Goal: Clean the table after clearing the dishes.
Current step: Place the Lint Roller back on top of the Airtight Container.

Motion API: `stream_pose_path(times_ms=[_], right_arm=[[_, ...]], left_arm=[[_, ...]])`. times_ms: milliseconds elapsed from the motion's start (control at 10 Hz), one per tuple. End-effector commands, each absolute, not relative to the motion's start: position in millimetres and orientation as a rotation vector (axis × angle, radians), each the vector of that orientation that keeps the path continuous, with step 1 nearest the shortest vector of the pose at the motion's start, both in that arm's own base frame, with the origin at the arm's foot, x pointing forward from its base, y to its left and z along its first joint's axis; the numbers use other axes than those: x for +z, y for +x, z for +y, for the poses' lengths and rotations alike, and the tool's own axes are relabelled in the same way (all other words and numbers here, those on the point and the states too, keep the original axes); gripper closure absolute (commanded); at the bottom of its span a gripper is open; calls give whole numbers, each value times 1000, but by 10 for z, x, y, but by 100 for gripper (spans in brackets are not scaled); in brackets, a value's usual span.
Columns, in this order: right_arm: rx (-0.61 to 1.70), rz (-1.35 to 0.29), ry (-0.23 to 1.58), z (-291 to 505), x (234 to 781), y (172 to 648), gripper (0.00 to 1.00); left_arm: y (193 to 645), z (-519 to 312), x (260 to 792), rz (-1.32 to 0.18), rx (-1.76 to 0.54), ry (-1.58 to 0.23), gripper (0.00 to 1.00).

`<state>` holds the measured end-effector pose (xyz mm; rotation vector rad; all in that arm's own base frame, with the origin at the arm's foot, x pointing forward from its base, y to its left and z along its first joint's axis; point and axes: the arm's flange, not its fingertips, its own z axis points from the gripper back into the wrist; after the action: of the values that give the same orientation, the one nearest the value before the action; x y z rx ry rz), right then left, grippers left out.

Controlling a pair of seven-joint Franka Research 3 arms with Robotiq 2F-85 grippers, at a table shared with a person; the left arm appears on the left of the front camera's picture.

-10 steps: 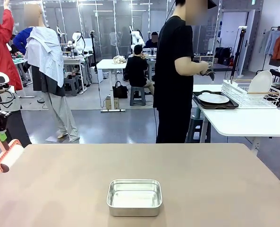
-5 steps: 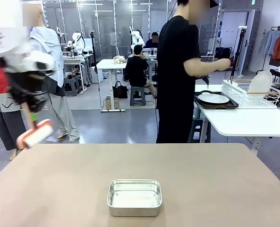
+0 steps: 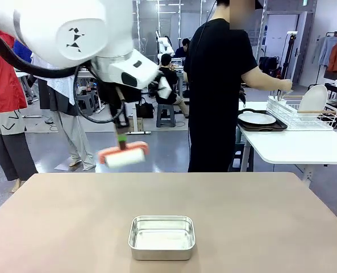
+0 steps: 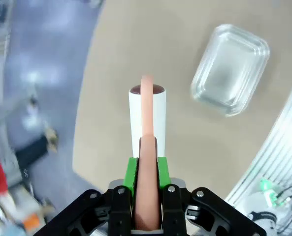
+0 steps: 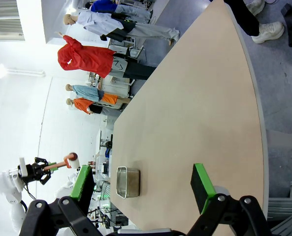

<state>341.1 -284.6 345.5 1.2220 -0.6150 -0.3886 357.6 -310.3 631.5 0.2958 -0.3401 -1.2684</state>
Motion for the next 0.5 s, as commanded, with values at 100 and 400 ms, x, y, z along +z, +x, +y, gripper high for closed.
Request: stream_pose_path(times_ms=[100,400], right_arm=[[-389,-621,1215,-2832,3472,3397,0],[-389,-621,1215,-2832,3472,3397,0]], left_arm=[[3276,-3097,6048,-228,-1702,-21,80],[3311,-3364,6098,-330,-1551,91,80]])
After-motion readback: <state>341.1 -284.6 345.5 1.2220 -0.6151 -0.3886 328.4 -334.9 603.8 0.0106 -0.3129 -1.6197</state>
